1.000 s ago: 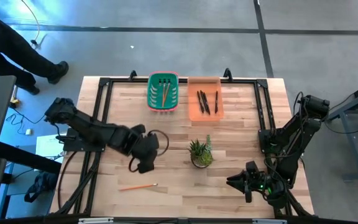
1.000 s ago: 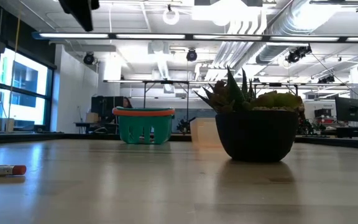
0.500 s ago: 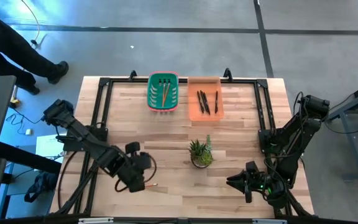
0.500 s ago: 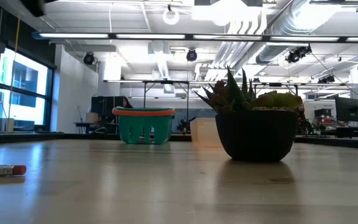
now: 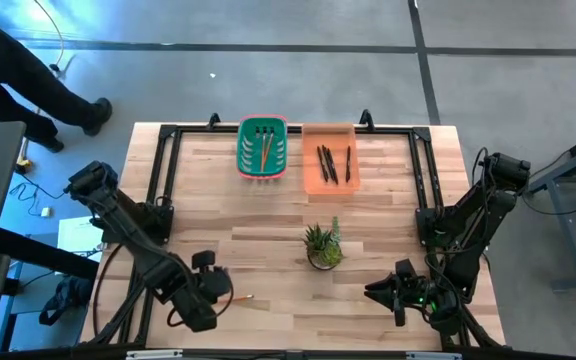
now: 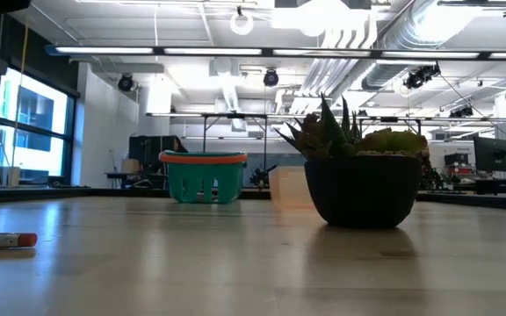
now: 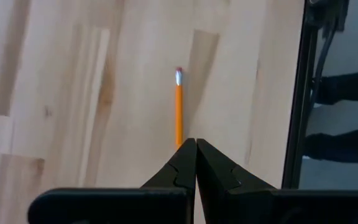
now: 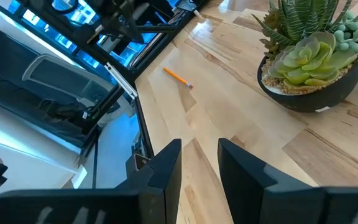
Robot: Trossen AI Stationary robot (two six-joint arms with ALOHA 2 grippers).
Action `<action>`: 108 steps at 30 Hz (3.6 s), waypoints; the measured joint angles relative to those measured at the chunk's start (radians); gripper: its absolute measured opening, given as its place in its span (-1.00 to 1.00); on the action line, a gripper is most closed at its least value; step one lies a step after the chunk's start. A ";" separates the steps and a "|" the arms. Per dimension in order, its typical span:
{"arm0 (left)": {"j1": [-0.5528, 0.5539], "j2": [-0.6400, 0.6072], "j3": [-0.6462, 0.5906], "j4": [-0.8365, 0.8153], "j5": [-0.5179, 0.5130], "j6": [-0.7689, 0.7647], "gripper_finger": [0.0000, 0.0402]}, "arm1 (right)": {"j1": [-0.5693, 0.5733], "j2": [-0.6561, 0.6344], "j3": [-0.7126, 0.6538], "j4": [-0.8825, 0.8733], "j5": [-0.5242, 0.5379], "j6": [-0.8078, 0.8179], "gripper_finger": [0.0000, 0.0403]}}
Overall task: Sort pens & pencils
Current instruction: Put the pencil into the green bin
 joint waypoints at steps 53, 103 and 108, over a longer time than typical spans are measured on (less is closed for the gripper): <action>-0.040 0.167 -0.064 0.112 0.104 -0.148 -0.52 | 0.000 0.000 0.000 -0.008 -0.032 0.000 -0.52; 0.117 0.233 -0.094 0.227 0.193 -0.062 -0.52 | 0.002 0.000 0.000 -0.008 -0.053 -0.003 -0.52; 0.117 0.259 -0.094 0.221 0.191 -0.069 -0.52 | 0.010 0.001 0.000 -0.002 -0.053 -0.002 -0.52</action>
